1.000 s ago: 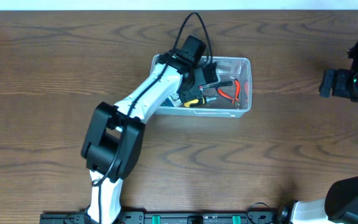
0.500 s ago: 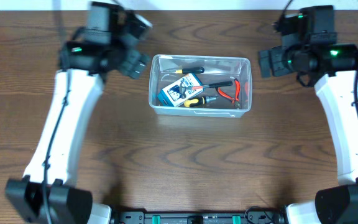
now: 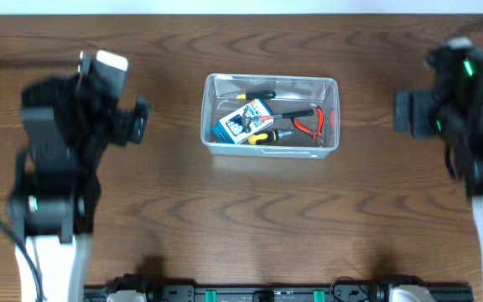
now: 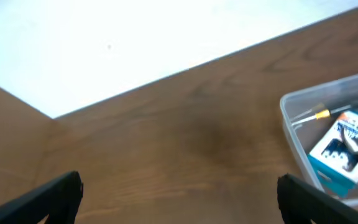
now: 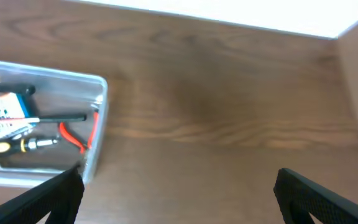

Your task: Pack container

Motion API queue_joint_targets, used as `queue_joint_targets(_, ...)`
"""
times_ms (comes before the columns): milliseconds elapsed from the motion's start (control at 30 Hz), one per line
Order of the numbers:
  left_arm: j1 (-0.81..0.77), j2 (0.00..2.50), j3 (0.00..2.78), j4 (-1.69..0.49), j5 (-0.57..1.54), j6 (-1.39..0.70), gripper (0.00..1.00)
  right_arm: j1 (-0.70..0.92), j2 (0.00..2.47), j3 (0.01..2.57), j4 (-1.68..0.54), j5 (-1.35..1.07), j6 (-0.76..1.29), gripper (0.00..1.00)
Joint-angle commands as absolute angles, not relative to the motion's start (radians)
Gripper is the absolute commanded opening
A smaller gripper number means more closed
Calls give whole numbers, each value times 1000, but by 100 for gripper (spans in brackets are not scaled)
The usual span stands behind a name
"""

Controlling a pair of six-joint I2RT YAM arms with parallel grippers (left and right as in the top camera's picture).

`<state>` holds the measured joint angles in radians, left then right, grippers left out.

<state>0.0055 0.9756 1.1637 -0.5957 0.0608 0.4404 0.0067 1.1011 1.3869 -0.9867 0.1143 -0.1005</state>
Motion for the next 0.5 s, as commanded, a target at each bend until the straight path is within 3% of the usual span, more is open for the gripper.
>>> queue_joint_targets(0,8,815,954,-554,63,423,98,3,938,1169,-929,178,-57,99)
queue_joint_targets(267,7,399,545,-491,64,422,98,3,593,830,-892,177,-65,99)
queue_joint_targets(467,7,279,488,-476,63,424,98,3,529,750,-979,176,-64,99)
